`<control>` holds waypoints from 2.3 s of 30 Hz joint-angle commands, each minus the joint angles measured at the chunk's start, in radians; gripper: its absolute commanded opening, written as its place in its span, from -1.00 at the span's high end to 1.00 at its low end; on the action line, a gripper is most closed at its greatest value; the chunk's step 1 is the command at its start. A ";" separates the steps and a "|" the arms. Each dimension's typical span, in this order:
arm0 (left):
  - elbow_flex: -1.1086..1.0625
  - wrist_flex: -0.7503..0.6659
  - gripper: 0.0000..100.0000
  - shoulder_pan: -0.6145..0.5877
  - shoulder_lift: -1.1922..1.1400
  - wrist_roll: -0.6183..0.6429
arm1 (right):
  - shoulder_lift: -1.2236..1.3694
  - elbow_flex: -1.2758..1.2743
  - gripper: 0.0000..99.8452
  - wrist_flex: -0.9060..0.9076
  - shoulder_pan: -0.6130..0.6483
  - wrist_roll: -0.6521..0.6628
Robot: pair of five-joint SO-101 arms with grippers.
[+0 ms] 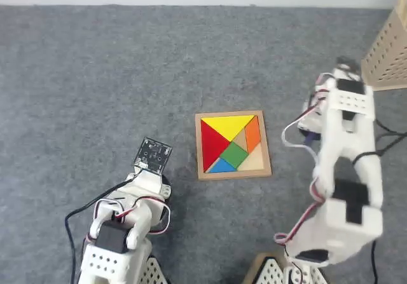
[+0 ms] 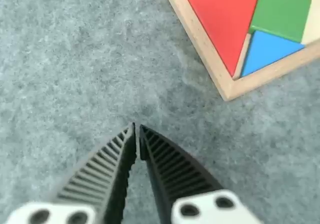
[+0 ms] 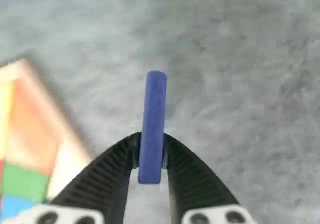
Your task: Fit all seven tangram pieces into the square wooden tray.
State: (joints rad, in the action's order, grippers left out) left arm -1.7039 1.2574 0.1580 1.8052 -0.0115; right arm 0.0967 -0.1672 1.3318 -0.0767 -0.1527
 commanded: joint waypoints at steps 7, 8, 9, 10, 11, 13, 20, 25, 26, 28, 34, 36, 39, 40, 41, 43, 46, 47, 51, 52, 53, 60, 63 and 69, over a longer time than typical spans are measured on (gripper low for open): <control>0.019 0.006 0.98 0.002 0.020 0.006 | -0.177 -0.253 0.99 -0.142 0.294 0.015; 0.019 0.006 0.98 0.002 0.020 0.006 | -0.180 -0.284 0.99 -0.174 0.326 0.012; 0.019 0.006 0.98 0.002 0.020 0.006 | -0.182 -0.308 0.99 -0.200 0.349 0.009; 0.019 0.006 0.98 0.002 0.020 0.006 | -0.182 -0.321 0.99 -0.217 0.366 0.006; 0.019 0.006 0.98 0.002 0.020 0.006 | -0.179 -0.327 0.99 -0.226 0.383 -0.005; 0.019 0.006 0.98 0.002 0.020 0.006 | -0.174 -0.331 0.99 -0.231 0.407 -0.026; 0.019 0.006 0.98 0.002 0.020 0.006 | -0.173 -0.328 0.98 -0.242 0.418 -0.110; 0.019 0.006 0.98 0.002 0.020 0.006 | -0.171 -0.330 0.90 -0.288 0.424 -0.229; 0.019 0.006 0.98 0.002 0.020 0.006 | -0.165 -0.327 0.85 -0.289 0.427 -0.269; 0.019 0.006 0.98 0.002 0.020 0.006 | -0.137 -0.324 0.78 -0.291 0.444 -0.336; 0.019 0.006 0.98 0.002 0.020 0.006 | -0.035 -0.321 0.83 -0.371 0.476 -0.344; 0.019 0.006 0.98 0.002 0.020 0.006 | -0.031 -0.299 0.83 -0.352 0.472 -0.344; 0.019 0.006 0.98 0.002 0.020 0.006 | -0.038 -0.255 0.84 -0.280 0.449 -0.344; 0.019 0.006 0.98 0.002 0.020 0.006 | -0.042 -0.245 0.84 -0.266 0.441 -0.344; 0.019 0.006 0.98 0.002 0.020 0.006 | -0.047 -0.244 0.84 -0.259 0.430 -0.344; 0.019 0.006 0.98 0.002 0.020 0.006 | -0.061 -0.244 0.84 -0.254 0.417 -0.344; 0.019 0.006 0.98 0.002 0.020 0.006 | -0.088 -0.244 0.84 -0.251 0.404 -0.344; 0.019 0.006 0.98 0.002 0.020 0.006 | -0.099 -0.245 0.84 -0.251 0.400 -0.344; 0.019 0.006 0.98 0.002 0.020 0.006 | -0.111 -0.250 0.84 -0.228 0.395 -0.342; 0.019 0.006 0.98 0.002 0.020 0.006 | -0.113 -0.250 0.84 -0.216 0.395 -0.342; 0.019 0.006 0.98 0.002 0.020 0.006 | -0.114 -0.250 0.84 -0.205 0.394 -0.342; 0.019 0.006 0.98 0.002 0.020 0.006 | -0.114 -0.250 0.84 -0.191 0.344 -0.341; 0.019 0.006 0.98 0.002 0.020 0.006 | -0.114 -0.250 0.84 -0.180 0.344 -0.336; 0.019 0.006 0.98 0.002 0.020 0.006 | -0.113 -0.249 0.83 -0.147 0.335 -0.259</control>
State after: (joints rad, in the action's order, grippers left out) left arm -1.7039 1.2574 0.1580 1.8052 -0.0115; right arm 0.0476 -0.4603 1.1523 0.2731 -0.4457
